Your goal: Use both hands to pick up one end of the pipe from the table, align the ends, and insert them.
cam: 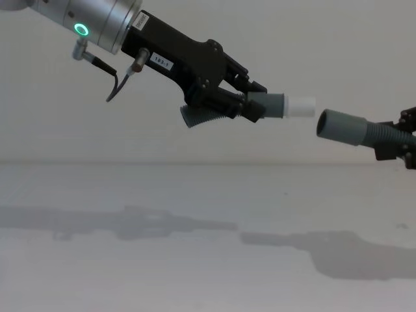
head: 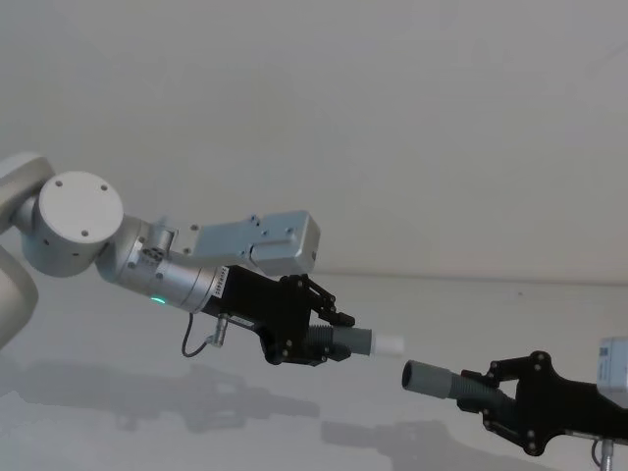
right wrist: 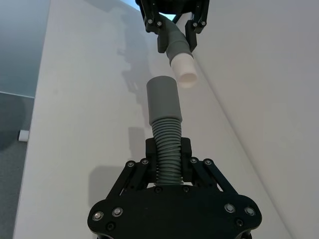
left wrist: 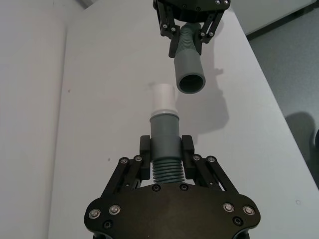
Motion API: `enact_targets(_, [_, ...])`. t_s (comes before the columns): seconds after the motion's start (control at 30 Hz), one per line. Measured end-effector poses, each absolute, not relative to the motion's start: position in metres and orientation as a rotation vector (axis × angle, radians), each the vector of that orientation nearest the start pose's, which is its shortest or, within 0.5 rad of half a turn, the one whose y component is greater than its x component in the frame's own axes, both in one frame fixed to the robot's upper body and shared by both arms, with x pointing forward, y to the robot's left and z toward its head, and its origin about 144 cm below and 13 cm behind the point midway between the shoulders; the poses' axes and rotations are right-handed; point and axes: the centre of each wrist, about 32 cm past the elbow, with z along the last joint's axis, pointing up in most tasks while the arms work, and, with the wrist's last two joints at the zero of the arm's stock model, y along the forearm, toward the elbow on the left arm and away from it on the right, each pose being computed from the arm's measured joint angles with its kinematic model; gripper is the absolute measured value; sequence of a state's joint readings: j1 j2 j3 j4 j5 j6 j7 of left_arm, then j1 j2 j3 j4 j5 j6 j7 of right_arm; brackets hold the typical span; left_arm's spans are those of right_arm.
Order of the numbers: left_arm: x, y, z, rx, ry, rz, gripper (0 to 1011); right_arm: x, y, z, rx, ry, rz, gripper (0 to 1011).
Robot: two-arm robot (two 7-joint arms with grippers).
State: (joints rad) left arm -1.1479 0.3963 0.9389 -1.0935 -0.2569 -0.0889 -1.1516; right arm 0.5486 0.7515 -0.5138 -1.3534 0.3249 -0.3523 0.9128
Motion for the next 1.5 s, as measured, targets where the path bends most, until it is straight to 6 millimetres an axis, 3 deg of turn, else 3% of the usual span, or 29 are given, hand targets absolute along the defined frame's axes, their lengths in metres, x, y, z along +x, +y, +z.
enact_targets(1.5, [0.6534, 0.1793, 1.3960, 0.565, -0.603, -0.060, 328, 0.5685, -0.3645, 1.2703, -0.329, -0.526, -0.377, 242])
